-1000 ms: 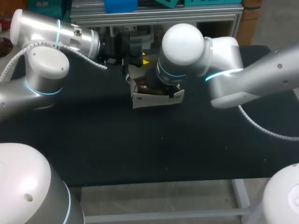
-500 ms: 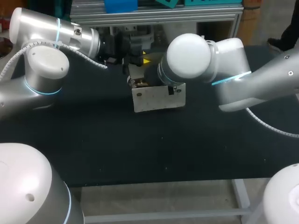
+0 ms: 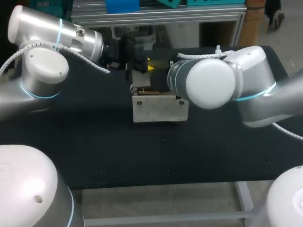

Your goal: Pick up the bag, open it, inspect its contents, close it, and place it on the opposite side

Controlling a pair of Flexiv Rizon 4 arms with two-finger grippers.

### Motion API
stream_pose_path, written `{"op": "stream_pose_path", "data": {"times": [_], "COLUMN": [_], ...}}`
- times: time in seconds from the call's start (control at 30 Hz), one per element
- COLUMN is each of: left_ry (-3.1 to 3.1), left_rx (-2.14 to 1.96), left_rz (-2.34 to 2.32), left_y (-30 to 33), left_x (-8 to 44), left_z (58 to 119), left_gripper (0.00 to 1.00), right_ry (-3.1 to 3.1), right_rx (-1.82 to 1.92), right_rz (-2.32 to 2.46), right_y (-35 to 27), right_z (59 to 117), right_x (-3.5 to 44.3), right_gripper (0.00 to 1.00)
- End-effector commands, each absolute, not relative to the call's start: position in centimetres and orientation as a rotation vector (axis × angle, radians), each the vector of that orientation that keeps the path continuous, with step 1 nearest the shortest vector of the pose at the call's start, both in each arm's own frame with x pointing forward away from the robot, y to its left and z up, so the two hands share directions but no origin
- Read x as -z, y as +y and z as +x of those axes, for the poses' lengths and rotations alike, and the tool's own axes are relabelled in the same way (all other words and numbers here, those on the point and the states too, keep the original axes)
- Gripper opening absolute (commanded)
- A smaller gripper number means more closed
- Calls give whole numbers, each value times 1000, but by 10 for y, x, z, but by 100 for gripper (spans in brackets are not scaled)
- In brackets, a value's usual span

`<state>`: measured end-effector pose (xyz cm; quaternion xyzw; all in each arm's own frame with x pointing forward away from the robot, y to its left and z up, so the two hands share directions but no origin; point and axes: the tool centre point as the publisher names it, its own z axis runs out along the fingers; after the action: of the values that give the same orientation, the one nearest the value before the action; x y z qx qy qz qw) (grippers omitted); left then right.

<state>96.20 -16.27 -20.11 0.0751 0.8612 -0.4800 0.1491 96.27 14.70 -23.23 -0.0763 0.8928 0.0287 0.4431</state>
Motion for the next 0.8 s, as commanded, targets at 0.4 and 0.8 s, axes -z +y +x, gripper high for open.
{"op": "stream_pose_path", "data": {"times": [0.4, 0.8], "left_ry": [2562, 2544], "left_rx": [1434, 1391], "left_rz": [108, 130], "left_y": [-160, -154], "left_x": [260, 292], "left_z": [1023, 1050], "left_gripper": [0, 0], "right_ry": [2168, 1971], "right_rx": [-87, 7], "right_rz": [-165, -100], "right_y": [132, 127], "right_z": [930, 924], "right_x": [246, 284], "right_gripper": [0, 0]}}
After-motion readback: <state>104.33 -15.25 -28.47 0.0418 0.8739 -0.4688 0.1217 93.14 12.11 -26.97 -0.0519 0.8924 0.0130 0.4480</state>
